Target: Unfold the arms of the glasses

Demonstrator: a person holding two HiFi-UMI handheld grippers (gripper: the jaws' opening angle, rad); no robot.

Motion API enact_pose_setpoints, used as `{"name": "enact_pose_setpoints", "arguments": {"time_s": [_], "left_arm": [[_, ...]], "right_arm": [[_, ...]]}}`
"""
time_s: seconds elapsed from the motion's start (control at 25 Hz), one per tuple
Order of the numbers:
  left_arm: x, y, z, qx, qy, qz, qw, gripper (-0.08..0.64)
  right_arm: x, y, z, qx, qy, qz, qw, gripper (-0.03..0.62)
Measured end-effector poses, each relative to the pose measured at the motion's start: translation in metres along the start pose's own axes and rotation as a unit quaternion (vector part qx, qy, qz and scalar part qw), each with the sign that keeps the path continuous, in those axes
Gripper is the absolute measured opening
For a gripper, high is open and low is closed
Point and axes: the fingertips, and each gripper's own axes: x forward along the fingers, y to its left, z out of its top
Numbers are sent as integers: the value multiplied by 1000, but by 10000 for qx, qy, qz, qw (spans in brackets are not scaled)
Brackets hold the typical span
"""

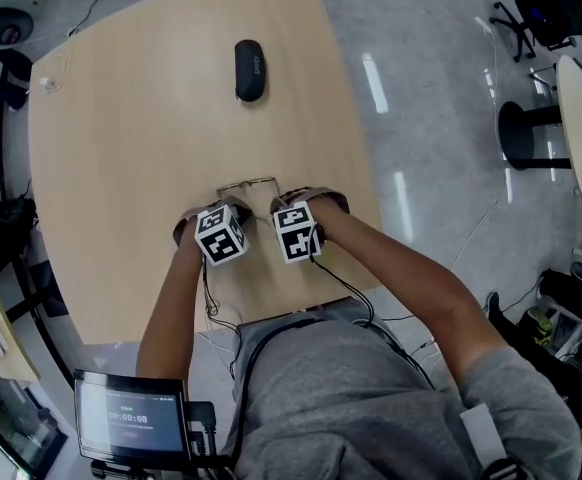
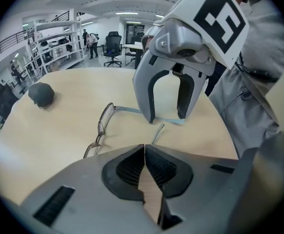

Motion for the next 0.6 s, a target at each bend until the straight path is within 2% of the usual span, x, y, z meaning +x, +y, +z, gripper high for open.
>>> {"name": "enact_pose_setpoints", "arguments": {"time_s": [0.32,0.6], "left_arm": [[-8,-10,-17,218,132,-257,9993,6],[-13,-16,-28,-8,67,-340,9994,6]], "right_arm": [[-6,-1,-18,72,-28,-53,10000,255],[-10,1,-31,-114,84,4,9999,255]]}}
